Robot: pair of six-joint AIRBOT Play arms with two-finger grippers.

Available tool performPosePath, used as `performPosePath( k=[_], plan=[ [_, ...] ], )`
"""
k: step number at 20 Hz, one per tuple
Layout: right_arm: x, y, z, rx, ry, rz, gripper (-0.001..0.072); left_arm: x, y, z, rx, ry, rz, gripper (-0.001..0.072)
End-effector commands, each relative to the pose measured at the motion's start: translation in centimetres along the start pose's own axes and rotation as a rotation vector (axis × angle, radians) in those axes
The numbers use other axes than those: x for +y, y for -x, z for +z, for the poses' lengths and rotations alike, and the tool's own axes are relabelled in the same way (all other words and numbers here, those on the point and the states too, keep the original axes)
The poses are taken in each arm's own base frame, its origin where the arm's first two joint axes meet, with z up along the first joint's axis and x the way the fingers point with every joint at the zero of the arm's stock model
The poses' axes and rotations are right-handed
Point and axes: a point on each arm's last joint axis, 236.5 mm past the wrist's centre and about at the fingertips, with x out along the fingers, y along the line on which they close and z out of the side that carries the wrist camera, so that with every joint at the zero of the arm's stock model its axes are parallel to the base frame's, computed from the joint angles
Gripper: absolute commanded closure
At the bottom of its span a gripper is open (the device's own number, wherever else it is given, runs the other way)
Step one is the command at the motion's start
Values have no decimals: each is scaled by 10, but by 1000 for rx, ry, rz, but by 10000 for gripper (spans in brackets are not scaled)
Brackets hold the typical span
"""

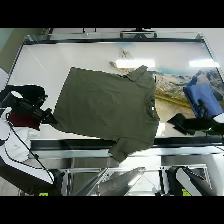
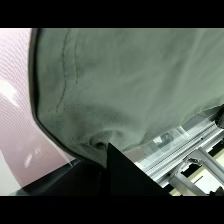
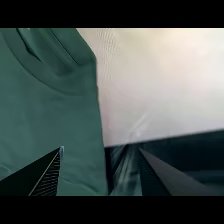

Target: Fold the shirts.

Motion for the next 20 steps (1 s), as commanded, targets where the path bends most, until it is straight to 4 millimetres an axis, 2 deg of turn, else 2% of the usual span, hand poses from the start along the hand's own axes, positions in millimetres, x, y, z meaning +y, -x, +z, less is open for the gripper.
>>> performPosePath(
  k=[1,4,5,6,11,14,17,18,19,20],
  plan=[
    [-3,-31,-45,108,-107,68,196,-6,5,-2,1,-13,-1,691],
    [1,-56,-64,114,-128,111,197,-8,12,0,-29,-24,17,690],
    [2,-63,-70,119,-127,112,217,-9,13,1,-34,-26,19,691],
    [4,-68,-76,128,-123,114,249,-9,14,0,-34,-27,19,690],
    [19,-90,-99,207,-90,117,252,-9,14,0,-33,-27,19,690],
    [25,-96,-107,238,-65,130,254,-9,14,-1,-30,-26,17,690],
    [24,-95,-104,230,-44,134,266,-9,14,-1,-30,-27,18,690],
    [24,-95,-103,226,-38,136,392,-9,14,-1,-29,-27,17,690],
    [24,-95,-103,224,-20,138,566,-9,14,-1,-29,-27,17,690],
    [24,-95,-103,224,-19,138,656,-10,14,-1,-30,-26,16,690]
  ],
)
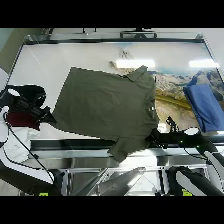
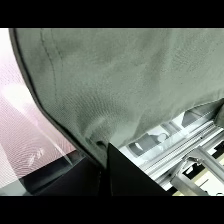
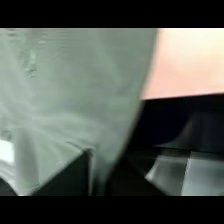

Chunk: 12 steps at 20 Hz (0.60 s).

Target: Fold the shirts.

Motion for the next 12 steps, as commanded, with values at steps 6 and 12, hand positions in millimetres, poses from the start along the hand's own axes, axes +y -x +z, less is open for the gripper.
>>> performPosePath(
  k=[6,12],
  plan=[
    [72,51,29,-64,217,120,697,-75,46,22,-230,-73,-224,689],
    [239,310,49,-772,732,208,697,-288,227,-66,-807,-706,-677,690]
  ],
)
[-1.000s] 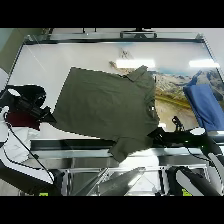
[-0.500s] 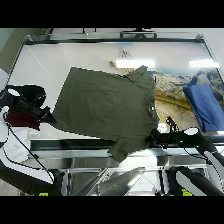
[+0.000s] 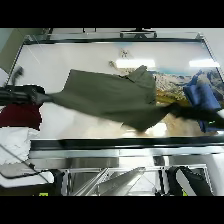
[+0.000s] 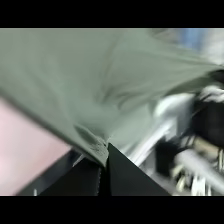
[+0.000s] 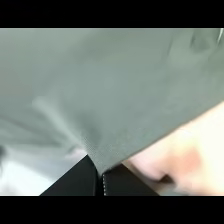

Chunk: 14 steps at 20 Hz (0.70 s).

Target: Fold the shirts.

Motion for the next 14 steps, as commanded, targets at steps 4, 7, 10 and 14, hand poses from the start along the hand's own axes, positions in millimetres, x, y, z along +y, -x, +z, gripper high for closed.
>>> performPosePath(
  k=[4,7,10,14],
  plan=[
    [201,240,113,-816,659,-163,696,-322,129,-20,-589,-708,-588,688],
    [256,290,116,-1013,802,-204,696,-369,171,-44,-789,-809,-554,682],
    [261,303,124,-1070,833,-227,696,-360,192,-38,-912,-816,-392,682],
    [234,233,144,-805,774,47,696,-261,150,17,-793,-613,-69,681]
  ],
)
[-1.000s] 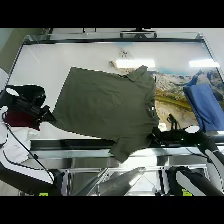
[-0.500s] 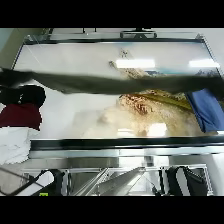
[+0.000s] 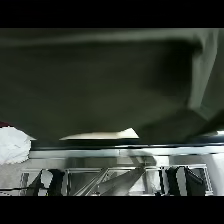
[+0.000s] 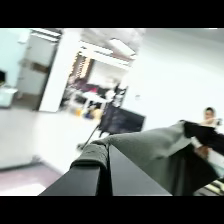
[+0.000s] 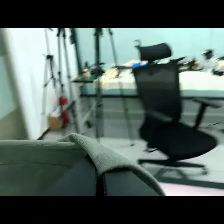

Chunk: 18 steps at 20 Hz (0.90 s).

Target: Fold the shirts.

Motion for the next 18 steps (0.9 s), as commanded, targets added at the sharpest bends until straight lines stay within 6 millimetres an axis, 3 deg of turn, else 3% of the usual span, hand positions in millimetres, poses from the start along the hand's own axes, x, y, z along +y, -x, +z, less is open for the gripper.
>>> performPosePath(
  k=[1,3,6,11,14,18],
  plan=[
    [1,-46,-52,124,-148,240,696,84,-13,-51,183,67,215,681],
    [-23,-88,-126,292,-243,253,696,139,-28,-93,299,162,272,681],
    [-59,-134,-243,514,-400,207,696,220,-45,-168,448,285,302,681],
    [-108,-172,-405,733,-639,141,697,337,-33,-289,620,467,377,681],
    [-129,-190,-469,725,-741,115,697,391,-31,-324,660,516,382,682],
    [-158,-217,-521,623,-829,51,697,441,-50,-357,682,500,351,683]
  ],
)
